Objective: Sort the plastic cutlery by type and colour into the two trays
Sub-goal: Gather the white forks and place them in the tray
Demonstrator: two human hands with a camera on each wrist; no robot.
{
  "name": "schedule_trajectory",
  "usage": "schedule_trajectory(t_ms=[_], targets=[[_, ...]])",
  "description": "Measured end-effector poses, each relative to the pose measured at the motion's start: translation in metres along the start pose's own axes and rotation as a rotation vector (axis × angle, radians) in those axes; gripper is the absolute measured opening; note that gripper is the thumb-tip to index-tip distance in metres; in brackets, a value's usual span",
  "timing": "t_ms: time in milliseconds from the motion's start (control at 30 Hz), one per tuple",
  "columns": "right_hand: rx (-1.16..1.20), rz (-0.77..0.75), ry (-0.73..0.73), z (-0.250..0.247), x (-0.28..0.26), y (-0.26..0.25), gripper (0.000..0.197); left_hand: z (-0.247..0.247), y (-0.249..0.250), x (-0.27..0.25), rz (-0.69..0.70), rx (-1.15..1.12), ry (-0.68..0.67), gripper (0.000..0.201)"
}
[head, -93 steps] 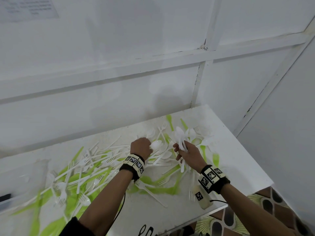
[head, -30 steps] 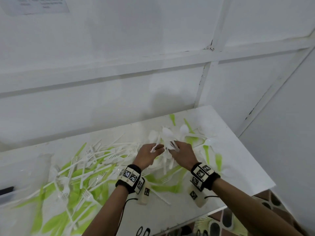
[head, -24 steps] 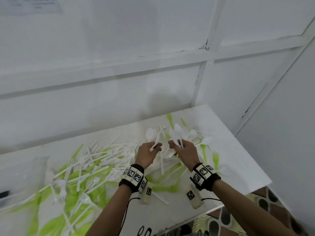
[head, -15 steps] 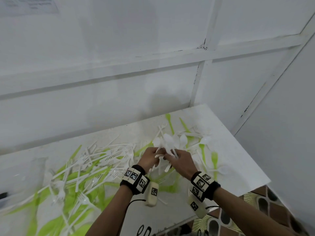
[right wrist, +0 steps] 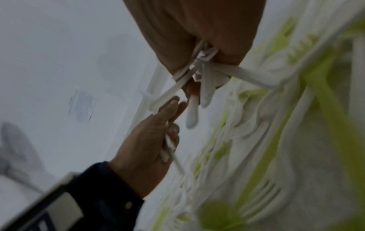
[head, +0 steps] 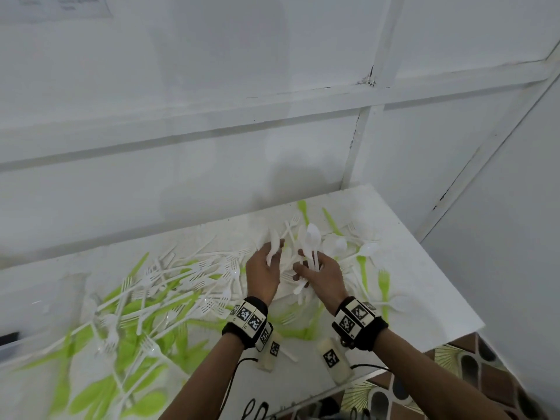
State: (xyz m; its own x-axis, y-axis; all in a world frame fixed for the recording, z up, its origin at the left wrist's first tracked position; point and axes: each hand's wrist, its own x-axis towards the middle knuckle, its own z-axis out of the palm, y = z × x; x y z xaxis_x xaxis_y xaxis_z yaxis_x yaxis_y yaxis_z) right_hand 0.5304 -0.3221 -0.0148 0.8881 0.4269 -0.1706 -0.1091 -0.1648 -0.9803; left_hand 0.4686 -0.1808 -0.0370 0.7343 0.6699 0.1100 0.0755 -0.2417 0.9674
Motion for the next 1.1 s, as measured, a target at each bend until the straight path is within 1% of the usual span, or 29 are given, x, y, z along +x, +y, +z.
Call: schedule_trajectory(t_ms=[33,67,133,200,233,300,400,467,533,600,633,700,767,833,933,1033,1100], targets=[[-0.088,-0.026,-0.016,-0.006,0.002,0.001,0.008,-0.005,-0.004,0.004,0.003,0.076,0.035,0.021],[-0.159,-0.032,-0.034,-0.011,0.005,0.002,0.008,-0.01,-0.01,0.009,-0.004,0.153,0.041,0.022],[-0.225,0.043,-0.068,-0.024,0.01,0.005,0.009,-0.016,-0.02,0.016,-0.044,0.346,-0.028,0.024],[-0.217,0.118,-0.102,-0.034,0.012,0.008,0.011,-0.018,-0.022,0.017,-0.086,0.534,-0.118,0.038],[-0.231,0.13,-0.116,-0.037,0.011,0.009,0.011,-0.018,-0.023,0.018,-0.091,0.607,-0.16,0.043],[-0.287,0.126,-0.131,-0.041,0.006,0.009,0.009,-0.016,-0.022,0.019,-0.089,0.72,-0.228,0.041],[-0.261,0.097,-0.108,-0.044,0.004,0.01,0.015,-0.011,-0.017,0.02,-0.067,0.864,-0.314,0.036],[-0.253,0.085,-0.086,-0.044,0.006,0.009,0.02,-0.01,-0.014,0.023,-0.054,0.935,-0.338,0.03],[-0.327,0.046,-0.053,-0.046,0.008,0.012,0.03,-0.009,-0.012,0.025,-0.056,0.956,-0.346,0.027],[-0.346,0.023,-0.054,-0.047,0.006,0.012,0.033,-0.01,-0.013,0.027,-0.065,0.952,-0.355,0.028],[-0.321,0.022,-0.083,-0.046,0.006,0.013,0.03,-0.011,-0.014,0.027,-0.063,0.948,-0.357,0.029],[-0.219,0.045,-0.171,-0.043,0.003,0.013,0.019,-0.013,-0.015,0.026,-0.069,0.932,-0.351,0.033],[-0.139,0.046,-0.221,-0.04,0.002,0.01,0.009,-0.017,-0.015,0.024,-0.066,0.914,-0.343,0.033],[-0.173,0.004,-0.23,-0.038,0.003,0.008,0.01,-0.022,-0.012,0.022,-0.063,0.896,-0.332,0.028],[-0.179,-0.022,-0.21,-0.034,0.007,0.007,0.006,-0.031,-0.009,0.023,-0.034,0.798,-0.293,0.022],[-0.202,-0.06,-0.15,-0.036,0.012,0.004,0.019,-0.04,-0.005,0.025,-0.013,0.712,-0.288,0.012],[-0.235,-0.088,-0.141,-0.034,0.015,-0.001,0.017,-0.045,-0.003,0.025,-0.003,0.712,-0.266,0.01]])
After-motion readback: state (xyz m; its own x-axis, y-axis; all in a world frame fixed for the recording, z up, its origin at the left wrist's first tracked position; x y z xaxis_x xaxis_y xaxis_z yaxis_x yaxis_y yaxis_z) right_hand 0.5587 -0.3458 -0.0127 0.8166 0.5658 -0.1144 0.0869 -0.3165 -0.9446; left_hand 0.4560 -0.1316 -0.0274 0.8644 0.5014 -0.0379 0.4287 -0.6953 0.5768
